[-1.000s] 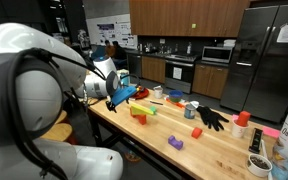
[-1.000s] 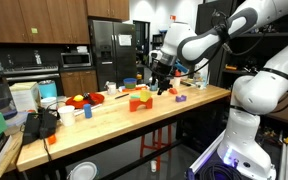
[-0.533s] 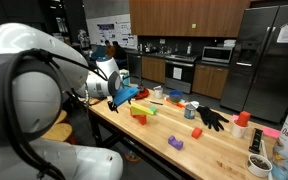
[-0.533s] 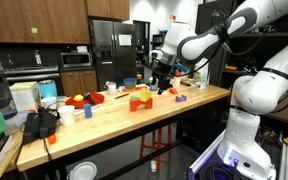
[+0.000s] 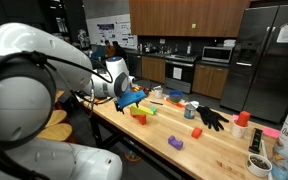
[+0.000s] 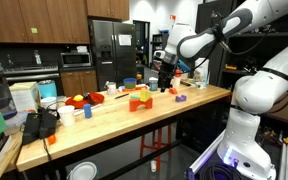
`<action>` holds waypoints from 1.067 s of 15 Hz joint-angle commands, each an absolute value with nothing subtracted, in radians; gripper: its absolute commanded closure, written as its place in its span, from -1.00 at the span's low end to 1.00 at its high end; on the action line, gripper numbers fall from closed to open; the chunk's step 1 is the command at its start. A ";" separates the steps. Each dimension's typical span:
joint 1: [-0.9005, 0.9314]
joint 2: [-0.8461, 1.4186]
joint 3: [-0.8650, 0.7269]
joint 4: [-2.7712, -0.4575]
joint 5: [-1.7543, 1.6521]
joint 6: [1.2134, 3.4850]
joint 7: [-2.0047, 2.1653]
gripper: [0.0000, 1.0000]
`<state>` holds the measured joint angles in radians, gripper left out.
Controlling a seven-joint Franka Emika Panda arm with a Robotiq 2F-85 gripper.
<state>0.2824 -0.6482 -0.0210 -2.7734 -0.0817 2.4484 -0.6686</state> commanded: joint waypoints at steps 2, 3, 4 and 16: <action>0.266 -0.651 -0.034 -2.772 -0.006 2.392 -0.534 -1.00; 0.265 -0.652 -0.031 -2.772 0.016 2.384 -0.490 -1.00; 0.263 -0.654 -0.023 -2.773 0.033 2.373 -0.440 -1.00; 0.202 -0.651 0.012 -2.773 0.088 2.316 -0.181 -1.00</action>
